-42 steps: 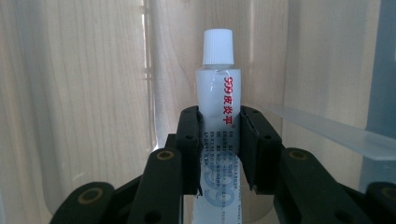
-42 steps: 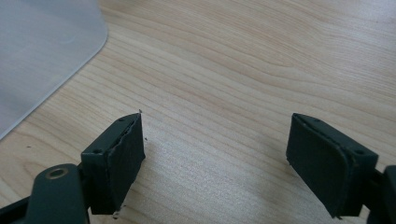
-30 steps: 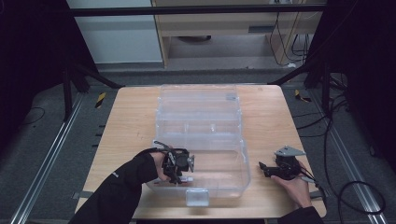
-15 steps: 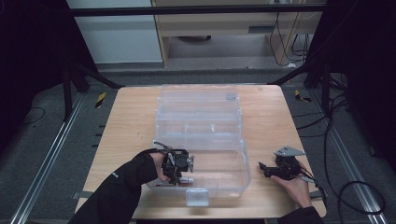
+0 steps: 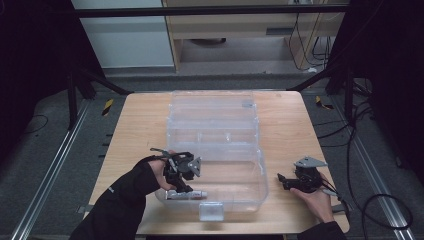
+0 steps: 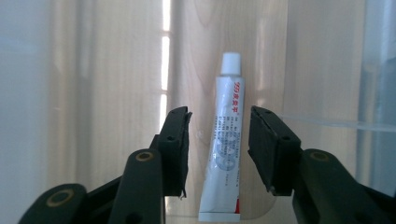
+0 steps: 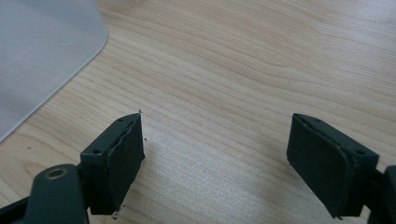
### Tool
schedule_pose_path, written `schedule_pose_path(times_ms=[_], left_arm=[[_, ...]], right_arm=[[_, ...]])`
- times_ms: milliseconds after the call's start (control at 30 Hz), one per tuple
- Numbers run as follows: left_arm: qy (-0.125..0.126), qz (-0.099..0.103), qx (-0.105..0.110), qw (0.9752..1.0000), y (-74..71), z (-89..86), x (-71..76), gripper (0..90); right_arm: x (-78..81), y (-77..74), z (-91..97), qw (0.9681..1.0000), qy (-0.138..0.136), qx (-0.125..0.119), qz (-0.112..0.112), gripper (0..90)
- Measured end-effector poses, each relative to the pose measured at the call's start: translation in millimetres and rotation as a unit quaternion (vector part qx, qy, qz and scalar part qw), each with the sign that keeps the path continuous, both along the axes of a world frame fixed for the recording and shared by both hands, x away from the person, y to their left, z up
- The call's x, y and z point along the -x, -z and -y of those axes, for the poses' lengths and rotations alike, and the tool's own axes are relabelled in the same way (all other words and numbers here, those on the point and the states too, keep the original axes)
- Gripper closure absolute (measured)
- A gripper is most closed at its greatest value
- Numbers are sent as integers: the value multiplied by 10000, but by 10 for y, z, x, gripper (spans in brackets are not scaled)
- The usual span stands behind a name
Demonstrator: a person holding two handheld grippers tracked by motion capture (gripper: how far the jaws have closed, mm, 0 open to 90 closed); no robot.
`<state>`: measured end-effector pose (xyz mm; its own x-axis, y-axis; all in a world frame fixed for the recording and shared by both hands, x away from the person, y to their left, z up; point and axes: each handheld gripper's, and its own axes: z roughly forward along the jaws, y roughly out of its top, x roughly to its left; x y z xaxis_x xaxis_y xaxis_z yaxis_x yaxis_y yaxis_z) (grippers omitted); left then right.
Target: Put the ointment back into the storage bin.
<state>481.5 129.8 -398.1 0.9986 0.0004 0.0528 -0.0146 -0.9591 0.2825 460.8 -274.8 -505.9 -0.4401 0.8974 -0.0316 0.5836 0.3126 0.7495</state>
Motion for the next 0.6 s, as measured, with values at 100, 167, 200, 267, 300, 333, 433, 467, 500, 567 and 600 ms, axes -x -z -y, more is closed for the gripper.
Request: schedule_pose_path(times_ms=[100,167,200,267,300,333,433,467,500,567,600], left_arm=[[-180,49,219,9996,-98,-68,27,545],[-366,97,385,9985,-155,-119,41,522],[-491,136,492,9975,-181,-154,46,520],[-713,144,697,9949,-218,-218,48,516],[-822,142,820,9931,-236,-252,44,512],[-900,150,900,9918,-251,-277,39,509],[-1199,272,1260,9844,-292,-369,51,484],[-1295,298,1435,9807,-306,-402,63,483],[-1381,329,1542,9778,-319,-428,74,474],[-1483,412,1727,9729,-339,-473,95,476],[-1585,473,1843,9688,-350,-503,113,475]], right_arm=[[3,-3,1,10000,6,2,-2,190],[5,-6,-1,10000,22,-22,-19,190],[2,-3,1,10000,13,-11,2,190],[6,-7,0,10000,26,-18,-26,190],[7,-6,0,10000,22,-26,-20,190],[5,-3,2,10000,17,-5,7,190],[5,-5,2,10000,24,-20,-9,190],[5,-5,2,10000,22,-26,-13,190],[5,-5,2,10000,25,-34,-16,190],[4,-7,5,10000,23,-40,-18,190],[5,-9,6,10000,34,-53,-20,189]])
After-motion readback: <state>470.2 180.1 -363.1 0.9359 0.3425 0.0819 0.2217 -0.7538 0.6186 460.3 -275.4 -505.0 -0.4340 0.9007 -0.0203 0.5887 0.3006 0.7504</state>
